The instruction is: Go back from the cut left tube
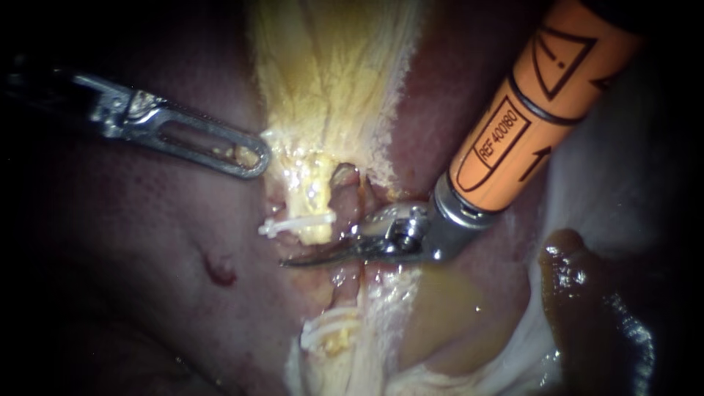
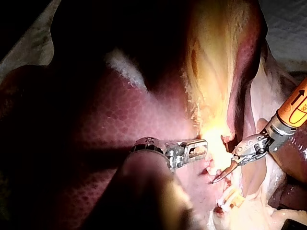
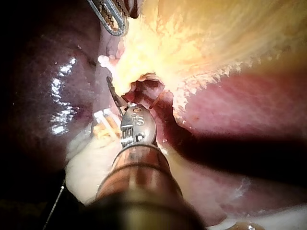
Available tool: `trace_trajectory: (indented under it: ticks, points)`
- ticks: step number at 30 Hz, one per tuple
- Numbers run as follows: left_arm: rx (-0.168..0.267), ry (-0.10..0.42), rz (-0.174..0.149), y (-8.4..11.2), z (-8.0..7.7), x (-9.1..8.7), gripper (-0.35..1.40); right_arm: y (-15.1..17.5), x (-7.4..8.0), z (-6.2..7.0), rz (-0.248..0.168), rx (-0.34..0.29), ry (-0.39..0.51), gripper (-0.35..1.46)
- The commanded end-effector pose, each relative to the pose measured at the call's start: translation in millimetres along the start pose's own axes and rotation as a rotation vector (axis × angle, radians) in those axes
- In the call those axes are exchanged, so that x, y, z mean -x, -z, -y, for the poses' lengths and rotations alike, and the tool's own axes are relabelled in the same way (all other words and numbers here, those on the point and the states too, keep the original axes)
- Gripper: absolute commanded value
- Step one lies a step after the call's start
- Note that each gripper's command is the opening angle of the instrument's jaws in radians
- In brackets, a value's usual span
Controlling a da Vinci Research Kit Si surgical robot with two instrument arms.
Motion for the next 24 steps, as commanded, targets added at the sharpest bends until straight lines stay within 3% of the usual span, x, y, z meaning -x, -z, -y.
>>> trace_trajectory:
  ticks: [1,6,7,9,10,14,17,24]
  points:
    - [0.000,0.000,0.000,0.0,0.0,0.0,-0.35,0.0,0.0,0.0,0.001,0.000,0.000,-0.35]
    - [0.000,0.000,0.000,0.0,0.0,0.0,-0.35,-0.2,0.1,0.1,-0.003,-0.010,0.002,-0.35]
    - [0.000,0.000,0.000,0.0,0.0,0.0,-0.35,-0.3,0.1,0.1,-0.003,-0.010,0.002,-0.25]
    - [0.000,0.000,0.000,0.0,0.0,0.0,-0.35,-0.5,0.0,0.0,-0.002,-0.011,0.002,0.56]
    - [0.000,0.000,0.000,0.0,0.0,0.0,-0.35,-0.6,0.0,0.0,-0.002,-0.010,0.002,0.76]
    - [0.000,0.000,-0.001,0.0,-0.1,0.0,-0.35,-1.0,0.1,0.1,-0.008,-0.010,0.004,1.16]
    - [0.000,0.000,-0.001,0.0,-0.1,0.0,-0.35,-1.3,-0.1,0.4,-0.029,-0.004,0.004,1.31]
    - [-0.001,-0.001,-0.001,0.0,-0.2,0.0,-0.35,-1.2,-0.2,1.2,-0.045,-0.001,0.010,1.41]
